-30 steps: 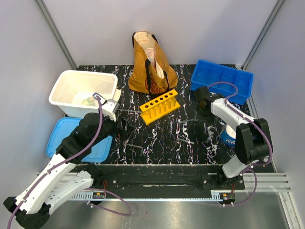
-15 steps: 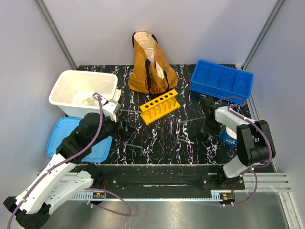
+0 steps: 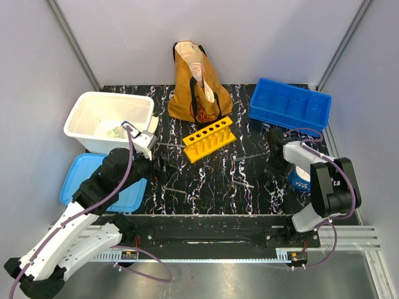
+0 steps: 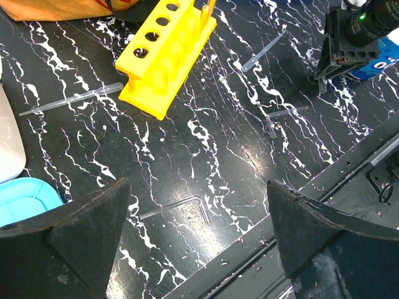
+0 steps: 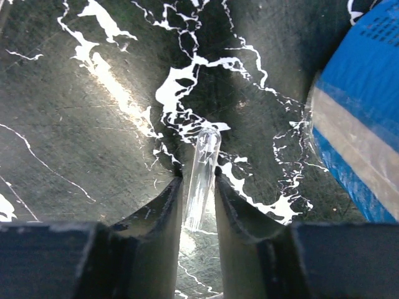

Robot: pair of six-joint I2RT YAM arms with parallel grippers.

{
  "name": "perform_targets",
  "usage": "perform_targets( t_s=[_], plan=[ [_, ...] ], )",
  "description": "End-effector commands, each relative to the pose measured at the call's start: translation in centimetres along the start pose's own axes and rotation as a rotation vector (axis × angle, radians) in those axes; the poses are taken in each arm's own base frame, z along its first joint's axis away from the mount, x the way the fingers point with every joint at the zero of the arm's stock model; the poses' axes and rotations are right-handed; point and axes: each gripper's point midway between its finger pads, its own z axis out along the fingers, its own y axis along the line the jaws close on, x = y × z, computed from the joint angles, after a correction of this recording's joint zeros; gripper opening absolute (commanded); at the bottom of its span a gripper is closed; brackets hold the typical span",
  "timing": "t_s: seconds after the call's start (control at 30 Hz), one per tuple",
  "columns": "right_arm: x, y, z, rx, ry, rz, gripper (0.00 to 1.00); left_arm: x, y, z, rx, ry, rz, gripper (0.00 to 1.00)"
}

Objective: Organize the chemistry lab equipment

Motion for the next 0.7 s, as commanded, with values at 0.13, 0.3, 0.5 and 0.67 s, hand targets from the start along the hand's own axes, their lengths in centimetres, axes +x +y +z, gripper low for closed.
perform_targets(
  t_s=[0.13, 0.3, 0.5, 0.67],
  plan=[
    [0.1, 1.0, 1.1, -0.065, -0.017, -0.020, 0.27, -1.7, -0.5, -0.6, 0.017, -0.089, -0.013, 0.93],
    [-0.6, 1.4, 0.0, -0.087, -0.033, -0.031, 0.25, -1.5, -0.4, -0.8, 0.011, -0.093, -0.032, 0.92],
    [-1.5, 1.6, -2.0, -0.146, -0.101, -0.050, 0.26, -1.4, -0.4, -1.1, 0.012, -0.097, -0.049, 0.92],
    [-2.2, 2.5, -4.8, -0.245, -0.167, -0.064, 0.25, -0.3, -1.6, -0.3, 0.076, -0.039, -0.091, 0.91]
  ],
)
